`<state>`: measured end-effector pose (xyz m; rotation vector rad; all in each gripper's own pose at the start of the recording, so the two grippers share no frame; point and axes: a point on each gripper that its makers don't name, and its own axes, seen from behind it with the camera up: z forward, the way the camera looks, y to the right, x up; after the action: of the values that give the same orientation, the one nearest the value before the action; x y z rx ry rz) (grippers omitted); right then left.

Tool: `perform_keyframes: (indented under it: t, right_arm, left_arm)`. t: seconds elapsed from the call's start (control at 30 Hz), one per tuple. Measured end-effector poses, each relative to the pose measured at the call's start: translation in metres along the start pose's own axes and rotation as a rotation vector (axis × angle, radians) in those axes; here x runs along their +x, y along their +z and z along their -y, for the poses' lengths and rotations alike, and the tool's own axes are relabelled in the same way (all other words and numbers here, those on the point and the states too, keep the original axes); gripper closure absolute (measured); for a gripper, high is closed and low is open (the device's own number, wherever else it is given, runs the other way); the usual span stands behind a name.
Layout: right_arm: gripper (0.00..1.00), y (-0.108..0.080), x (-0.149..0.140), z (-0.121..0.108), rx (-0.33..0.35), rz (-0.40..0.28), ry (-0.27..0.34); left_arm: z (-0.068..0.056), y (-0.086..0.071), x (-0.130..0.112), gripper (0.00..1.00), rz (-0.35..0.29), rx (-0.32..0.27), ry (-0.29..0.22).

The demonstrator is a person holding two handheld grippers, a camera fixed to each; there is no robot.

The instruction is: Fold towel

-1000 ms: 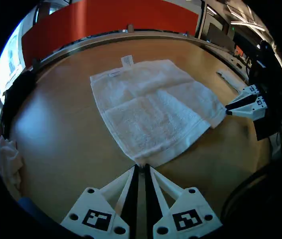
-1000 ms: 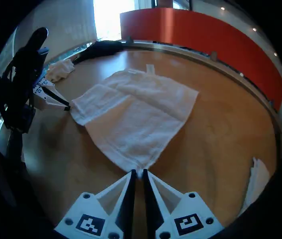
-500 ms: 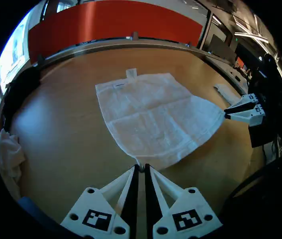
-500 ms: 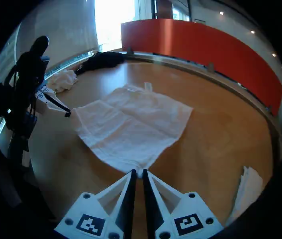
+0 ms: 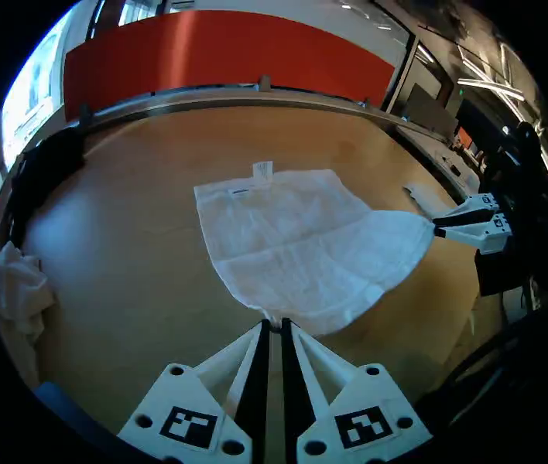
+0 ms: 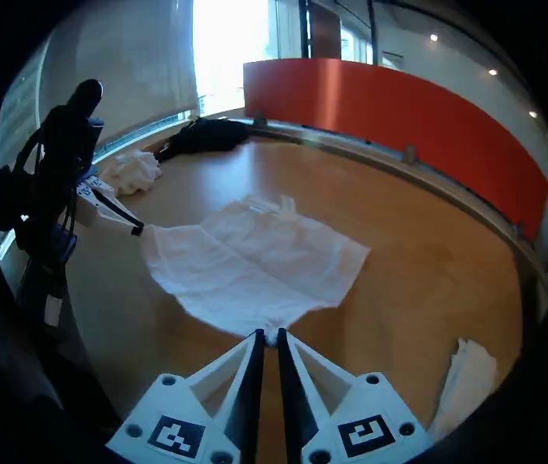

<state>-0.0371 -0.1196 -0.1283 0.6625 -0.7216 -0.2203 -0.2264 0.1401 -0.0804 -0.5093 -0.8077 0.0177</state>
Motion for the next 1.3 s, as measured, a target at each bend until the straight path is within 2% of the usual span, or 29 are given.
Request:
perform_keyframes:
  t: [0.17,0.37,0.6,0.67,0.87,1.3]
  right_arm:
    - [0.87,-0.006,0.007,0.002,0.002,-0.014,0.001]
    - [0.87,-0.006,0.000,0.002,-0.001,-0.004,-0.002]
    - [0.87,-0.006,-0.004,0.002,-0.001,-0.001,0.002]
    - [0.87,-0.006,-0.005,0.002,-0.002,0.002,0.001]
    - [0.87,-0.007,-0.006,0.001,-0.003,0.005,-0.002]
    - [0.87,-0.005,-0.008,0.001,-0.005,0.009,-0.001]
  left_arm:
    - [-0.003,-0.007,0.005,0.90,-0.014,-0.012,-0.026]
    - [0.000,-0.005,-0.006,0.90,0.006,0.001,0.003]
    - [-0.004,0.003,-0.026,0.90,0.034,0.006,0.020]
    - [-0.005,0.007,-0.032,0.83,0.047,0.005,0.023]
    - [-0.010,0.015,-0.045,0.33,0.077,0.000,0.062]
    - [-0.009,0.028,-0.064,0.32,0.120,0.009,0.103]
